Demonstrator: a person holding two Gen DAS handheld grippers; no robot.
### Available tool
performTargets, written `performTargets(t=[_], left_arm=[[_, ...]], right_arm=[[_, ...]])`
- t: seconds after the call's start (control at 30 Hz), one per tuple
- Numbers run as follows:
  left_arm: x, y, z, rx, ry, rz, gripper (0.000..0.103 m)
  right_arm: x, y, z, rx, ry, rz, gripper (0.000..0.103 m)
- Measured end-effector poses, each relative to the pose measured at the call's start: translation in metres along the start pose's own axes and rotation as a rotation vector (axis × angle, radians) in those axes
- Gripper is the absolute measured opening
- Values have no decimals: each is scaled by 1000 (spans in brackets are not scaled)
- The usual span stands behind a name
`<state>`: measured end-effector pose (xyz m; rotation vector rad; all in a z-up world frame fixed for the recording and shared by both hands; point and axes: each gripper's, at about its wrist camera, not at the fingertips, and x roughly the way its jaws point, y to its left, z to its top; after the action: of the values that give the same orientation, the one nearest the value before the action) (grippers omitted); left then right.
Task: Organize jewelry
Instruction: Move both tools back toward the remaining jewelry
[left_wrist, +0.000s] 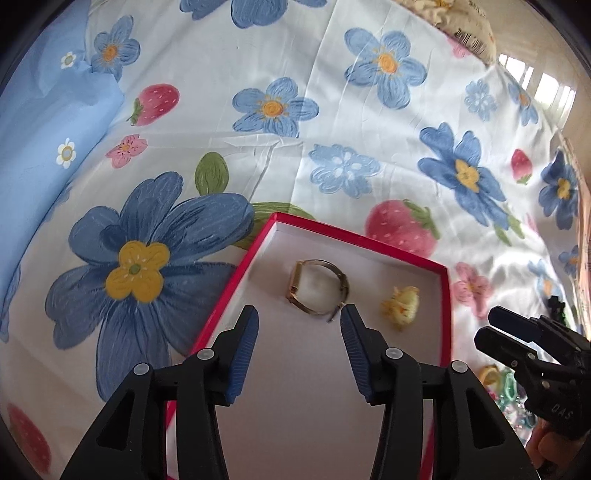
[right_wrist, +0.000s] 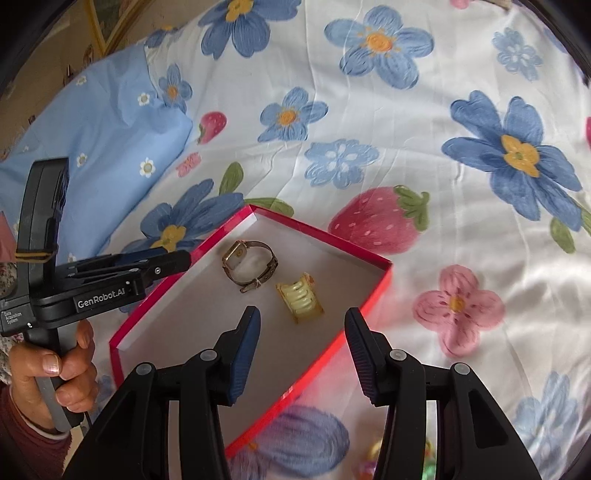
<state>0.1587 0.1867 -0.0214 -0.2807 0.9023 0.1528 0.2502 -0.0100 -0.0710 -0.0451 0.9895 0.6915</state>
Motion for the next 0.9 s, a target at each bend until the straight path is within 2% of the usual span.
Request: performTargets(t=[0.3,0.9], left_arm=[[-41,-19,-36,5,-12,-58,50],[-62,-73,-69,112,55,-177,50]], right_arm=[[-59,-27,-31,89,-66,-42,49],[-138,-82,-101,220,-104,-176,49]])
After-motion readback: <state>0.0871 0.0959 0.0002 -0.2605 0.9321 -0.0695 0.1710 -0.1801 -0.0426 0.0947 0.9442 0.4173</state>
